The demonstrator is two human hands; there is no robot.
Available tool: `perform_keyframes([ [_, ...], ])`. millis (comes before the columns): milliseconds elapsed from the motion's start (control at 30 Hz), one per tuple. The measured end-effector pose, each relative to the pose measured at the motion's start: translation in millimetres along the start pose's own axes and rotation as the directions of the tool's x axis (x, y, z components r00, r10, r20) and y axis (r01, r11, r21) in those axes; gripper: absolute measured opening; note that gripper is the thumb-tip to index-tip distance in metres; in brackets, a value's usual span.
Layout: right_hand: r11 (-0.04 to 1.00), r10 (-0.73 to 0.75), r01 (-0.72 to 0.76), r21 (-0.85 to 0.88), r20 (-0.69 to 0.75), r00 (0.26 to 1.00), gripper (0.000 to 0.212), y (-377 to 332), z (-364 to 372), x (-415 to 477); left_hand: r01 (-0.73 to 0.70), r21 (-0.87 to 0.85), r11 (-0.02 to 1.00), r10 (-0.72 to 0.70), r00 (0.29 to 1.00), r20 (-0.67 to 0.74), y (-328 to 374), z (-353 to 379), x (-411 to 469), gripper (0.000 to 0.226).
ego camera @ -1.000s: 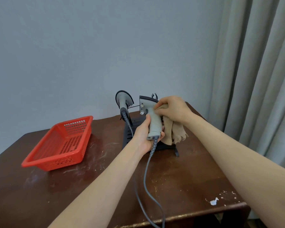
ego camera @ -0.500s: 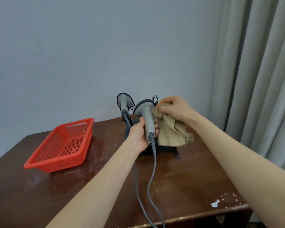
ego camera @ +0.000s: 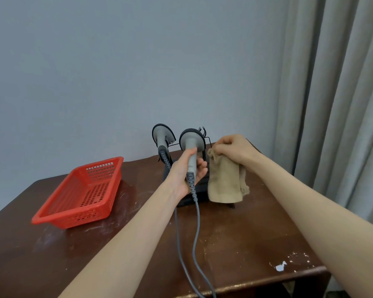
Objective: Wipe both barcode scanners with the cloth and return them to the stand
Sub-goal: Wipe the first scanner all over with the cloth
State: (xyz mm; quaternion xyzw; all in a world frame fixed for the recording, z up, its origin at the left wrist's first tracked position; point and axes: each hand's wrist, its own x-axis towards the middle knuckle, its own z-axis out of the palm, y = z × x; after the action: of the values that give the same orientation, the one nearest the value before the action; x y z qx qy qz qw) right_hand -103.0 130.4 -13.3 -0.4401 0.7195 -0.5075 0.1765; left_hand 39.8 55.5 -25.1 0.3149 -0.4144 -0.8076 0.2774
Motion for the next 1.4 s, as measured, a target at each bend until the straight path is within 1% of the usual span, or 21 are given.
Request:
perform_keyframes([
  [100, 0.997, -0.005, 0.011, 0.078, -0.070, 0.998, 0.015, 4, 2, 2, -0.019, 0.172, 0.985, 0.018, 1.000, 0.005, 0, 1, 0, 0.035],
  [167, 0.992, -0.025, 0.038, 0.124, -0.108, 0.994, 0.016, 3, 2, 3, -0.029, 0.228, 0.973, 0.030, 1.000, 0.002, 2, 1, 0, 0.044],
  [367, 0.976, -0.073, 0.094, 0.198, -0.111, 0.991, 0.024, -5, 9, 7, 0.012, 0.116, 0.993, -0.011, 1.000, -0.006, 4, 3, -3, 0.042],
  [467, 0.976, -0.118, 0.137, 0.172, -0.112, 0.987, 0.026, -9, 15, 7, 0.011, 0.080, 0.997, -0.009, 1.000, -0.022, 4, 2, -5, 0.036],
  [567, 0.967, -0.188, 0.187, 0.173, -0.008, 0.982, 0.023, -16, 18, 0, -0.053, 0.102, 0.993, 0.057, 0.998, -0.029, 2, 4, -6, 0.028],
  [667, 0.973, -0.219, 0.194, 0.127, 0.225, 0.949, 0.020, -25, 13, -11, -0.070, 0.061, 0.996, 0.070, 0.997, -0.012, 0, 2, -3, 0.029],
  [733, 0.975, -0.218, 0.215, 0.047, 0.332, 0.918, 0.023, -28, 11, -17, -0.061, 0.035, 0.997, 0.062, 0.998, 0.000, -2, 1, -2, 0.034],
  [767, 0.974, -0.217, 0.227, 0.008, 0.330, 0.919, 0.022, -28, 12, -16, -0.056, 0.025, 0.998, 0.055, 0.998, 0.004, -3, 1, -3, 0.035],
  [800, 0.970, -0.223, 0.240, -0.028, 0.280, 0.934, 0.021, -27, 13, -14, -0.051, 0.022, 0.998, 0.051, 0.999, -0.003, -4, 3, -5, 0.035],
  [867, 0.969, -0.228, 0.236, -0.074, 0.099, 0.968, 0.018, -25, 15, -5, -0.045, 0.025, 0.999, 0.045, 0.999, -0.028, -7, 6, -7, 0.032],
  [933, 0.976, -0.211, 0.209, -0.058, -0.029, 0.977, 0.018, -24, 15, 2, -0.035, 0.011, 0.999, 0.035, 0.998, -0.047, -8, 9, -7, 0.030],
  [967, 0.976, -0.213, 0.211, -0.049, -0.033, 0.977, 0.019, -24, 14, 4, -0.037, -0.001, 0.999, 0.037, 0.998, -0.052, -8, 9, -6, 0.030],
  [1033, 0.970, -0.239, 0.241, -0.015, 0.093, 0.967, 0.020, -25, 12, -1, -0.041, -0.028, 0.999, 0.040, 0.998, -0.048, -8, 8, -5, 0.030],
  [1100, 0.967, -0.248, 0.256, 0.015, 0.308, 0.919, 0.021, -27, 9, -10, -0.052, -0.036, 0.998, 0.051, 0.998, -0.039, -6, 5, -4, 0.033],
  [1133, 0.969, -0.235, 0.247, 0.016, 0.378, 0.895, 0.022, -27, 9, -13, -0.052, -0.036, 0.998, 0.050, 0.998, -0.038, -6, 4, -4, 0.035],
  [1167, 0.971, -0.218, 0.240, -0.007, 0.396, 0.892, 0.021, -25, 9, -13, -0.049, -0.035, 0.998, 0.047, 0.998, -0.038, -7, 3, -3, 0.036],
  [1200, 0.968, -0.205, 0.242, -0.061, 0.355, 0.912, 0.020, -21, 8, -10, -0.045, -0.035, 0.998, 0.044, 0.998, -0.042, -7, 2, -3, 0.037],
  [1233, 0.957, -0.200, 0.245, -0.156, 0.260, 0.945, 0.018, -18, 7, -5, -0.042, -0.046, 0.998, 0.040, 0.998, -0.046, -7, 1, -4, 0.037],
  [1300, 0.926, -0.176, 0.165, -0.341, -0.002, 0.984, 0.014, -9, 3, 4, -0.036, -0.079, 0.996, 0.032, 0.998, -0.052, -6, -1, -4, 0.040],
  [1333, 0.943, -0.155, 0.116, -0.313, -0.101, 0.983, 0.013, -5, 1, 7, -0.035, -0.082, 0.996, 0.030, 0.998, -0.054, -5, -2, -3, 0.042],
  [1400, 0.984, -0.152, 0.132, -0.123, -0.169, 0.974, 0.013, -6, 1, 7, -0.041, -0.076, 0.996, 0.036, 0.997, -0.064, -4, -4, -3, 0.043],
])
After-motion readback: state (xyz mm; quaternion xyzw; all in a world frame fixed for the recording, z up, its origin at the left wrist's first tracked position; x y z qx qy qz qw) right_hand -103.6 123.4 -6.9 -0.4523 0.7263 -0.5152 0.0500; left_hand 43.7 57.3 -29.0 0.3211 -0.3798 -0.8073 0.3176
